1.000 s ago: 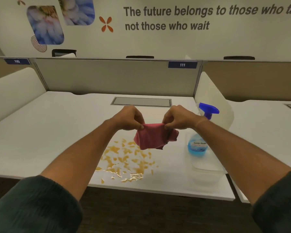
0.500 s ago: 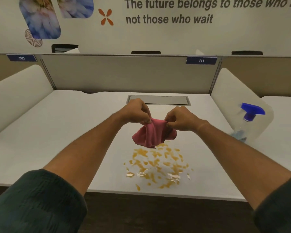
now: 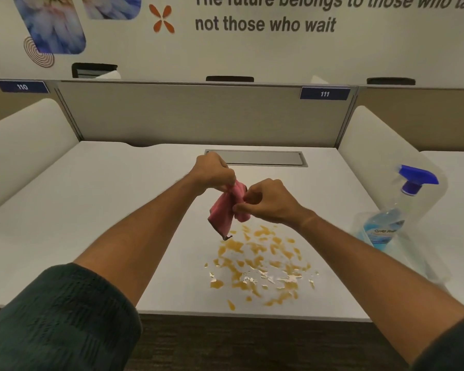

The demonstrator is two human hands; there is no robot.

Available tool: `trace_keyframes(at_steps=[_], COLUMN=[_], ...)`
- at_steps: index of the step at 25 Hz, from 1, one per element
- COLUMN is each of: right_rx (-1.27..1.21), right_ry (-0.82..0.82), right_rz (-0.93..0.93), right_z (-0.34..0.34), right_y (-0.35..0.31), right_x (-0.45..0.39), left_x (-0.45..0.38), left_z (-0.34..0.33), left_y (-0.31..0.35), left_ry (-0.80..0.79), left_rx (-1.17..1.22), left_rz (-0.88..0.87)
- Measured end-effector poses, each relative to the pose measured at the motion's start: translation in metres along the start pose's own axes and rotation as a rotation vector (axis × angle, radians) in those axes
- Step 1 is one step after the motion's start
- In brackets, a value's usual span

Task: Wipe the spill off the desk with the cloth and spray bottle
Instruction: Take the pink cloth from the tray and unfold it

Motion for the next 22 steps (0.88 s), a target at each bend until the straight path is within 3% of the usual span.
trace_keyframes(at_steps=[4,9,16,22], right_rx=[0.122,0.108,0.078,0.016], right_ry=[0.017,-0.144,-0.249,-0.225], right_rz=[-0.015,-0.107,-0.204,-0.193], right_z=[0.022,0.064,0.085,0.098], right_y=[-0.005,-0.01,0.002,0.018], right_x=[-0.013,-0.037,-0.045,-0.043], left_x=[-0.005,-0.006,0.0,-0.003], left_z=[-0.004,-0.025,-0.054,-0.063], left_y=[-0.002,-0.003,0.022,0.04], left_ry=[-0.016,-0.223,-0.312,-0.101], left_rx=[0.049,0.13,-0.003,-0.221], left_rz=[0.034,0.085,-0.133,-0.25])
Point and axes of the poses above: each hand's wrist, its own x-axis away from the middle knuckle, its own z-axis out of the back of the hand, y = z × x, the point moved 6 cm from there along -x, towards the middle knuckle, and after that the axes turned 5 degrees about -x, right-handed, at the moved point
